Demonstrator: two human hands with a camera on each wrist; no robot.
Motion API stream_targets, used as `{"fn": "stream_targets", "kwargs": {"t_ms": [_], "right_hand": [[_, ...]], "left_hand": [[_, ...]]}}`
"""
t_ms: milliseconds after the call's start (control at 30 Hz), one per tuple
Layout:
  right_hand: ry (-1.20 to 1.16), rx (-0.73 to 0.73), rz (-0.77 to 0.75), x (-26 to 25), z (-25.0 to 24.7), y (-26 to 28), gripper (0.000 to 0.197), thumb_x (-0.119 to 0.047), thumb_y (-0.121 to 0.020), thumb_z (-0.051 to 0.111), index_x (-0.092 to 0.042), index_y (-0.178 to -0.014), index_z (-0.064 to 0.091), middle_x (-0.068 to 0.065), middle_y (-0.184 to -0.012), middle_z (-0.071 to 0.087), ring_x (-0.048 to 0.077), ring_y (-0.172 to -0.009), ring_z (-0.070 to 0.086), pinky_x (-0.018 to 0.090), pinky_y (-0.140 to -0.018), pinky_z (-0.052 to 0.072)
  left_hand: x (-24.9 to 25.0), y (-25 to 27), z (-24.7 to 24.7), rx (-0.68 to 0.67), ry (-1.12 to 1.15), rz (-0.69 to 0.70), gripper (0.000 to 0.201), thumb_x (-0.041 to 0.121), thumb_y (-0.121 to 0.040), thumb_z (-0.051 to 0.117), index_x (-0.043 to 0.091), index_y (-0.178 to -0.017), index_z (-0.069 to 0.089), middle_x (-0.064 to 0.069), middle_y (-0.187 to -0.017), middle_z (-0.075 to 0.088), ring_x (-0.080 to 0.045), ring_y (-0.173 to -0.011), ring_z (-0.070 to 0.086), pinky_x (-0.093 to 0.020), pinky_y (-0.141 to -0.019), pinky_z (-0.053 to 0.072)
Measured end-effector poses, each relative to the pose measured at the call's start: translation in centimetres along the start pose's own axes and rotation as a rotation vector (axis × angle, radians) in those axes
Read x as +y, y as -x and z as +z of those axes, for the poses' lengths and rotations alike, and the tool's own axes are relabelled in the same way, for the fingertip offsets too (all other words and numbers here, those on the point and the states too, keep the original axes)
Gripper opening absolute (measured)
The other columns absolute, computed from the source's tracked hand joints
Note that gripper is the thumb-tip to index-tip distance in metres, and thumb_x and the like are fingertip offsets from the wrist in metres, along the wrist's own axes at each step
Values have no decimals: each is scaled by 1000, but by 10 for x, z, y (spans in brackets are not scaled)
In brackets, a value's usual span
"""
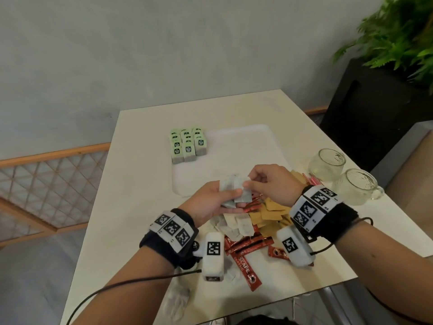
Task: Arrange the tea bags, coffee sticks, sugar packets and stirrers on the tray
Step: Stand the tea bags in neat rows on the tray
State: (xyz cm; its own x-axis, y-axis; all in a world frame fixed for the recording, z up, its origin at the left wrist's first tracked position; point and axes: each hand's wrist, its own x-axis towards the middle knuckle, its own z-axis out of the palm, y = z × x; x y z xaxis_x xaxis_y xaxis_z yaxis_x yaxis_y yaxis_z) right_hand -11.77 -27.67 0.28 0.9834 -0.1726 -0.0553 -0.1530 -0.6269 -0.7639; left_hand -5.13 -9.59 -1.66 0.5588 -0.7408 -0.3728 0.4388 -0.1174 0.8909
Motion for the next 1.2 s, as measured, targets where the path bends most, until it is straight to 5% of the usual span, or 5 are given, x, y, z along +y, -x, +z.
{"fn": "stream_targets", "kwargs": {"t_ms": [267,567,833,1000,1200], "right_hand": [[0,44,70,-14,17,-28,21,-22,-92,61,-11,-76,53,4,-64,68,9,-53,60,25,-58,47],[-185,59,105,-30,41,-58,26,-26,-95,56,-3,-83,62,7,-68,71,19,-57,70,27,-58,57],[-180,18,74,-7,21,-84,13,-30,-91,63,-18,-96,63,1,-87,64,18,-59,65,31,-57,57],[-261,-79,79,0,24,-102,1,-15,-91,64,-14,-92,64,6,-86,65,19,-61,65,30,-58,56],[-482,-201,245,-4,36,-126,12,-13,-92,64,-5,-101,62,12,-86,65,16,-56,63,25,-50,55]], "left_hand": [[6,-16,-27,458,-270,215,14,10,-89,67,4,-101,71,-8,-79,68,-15,-61,61,-25,-54,54],[9,-25,-33,427,-510,283,19,19,-90,67,1,-84,72,-14,-75,72,-23,-65,69,-38,-61,61],[11,-42,-31,506,-136,171,13,16,-94,64,4,-92,68,-13,-82,73,-13,-59,61,-27,-56,58],[17,-48,-36,454,-72,143,9,16,-94,64,8,-90,68,0,-70,73,-8,-58,62,-26,-59,60],[23,-52,-57,452,-22,83,16,17,-93,66,3,-102,67,-9,-85,73,-12,-64,62,-27,-63,60]]}}
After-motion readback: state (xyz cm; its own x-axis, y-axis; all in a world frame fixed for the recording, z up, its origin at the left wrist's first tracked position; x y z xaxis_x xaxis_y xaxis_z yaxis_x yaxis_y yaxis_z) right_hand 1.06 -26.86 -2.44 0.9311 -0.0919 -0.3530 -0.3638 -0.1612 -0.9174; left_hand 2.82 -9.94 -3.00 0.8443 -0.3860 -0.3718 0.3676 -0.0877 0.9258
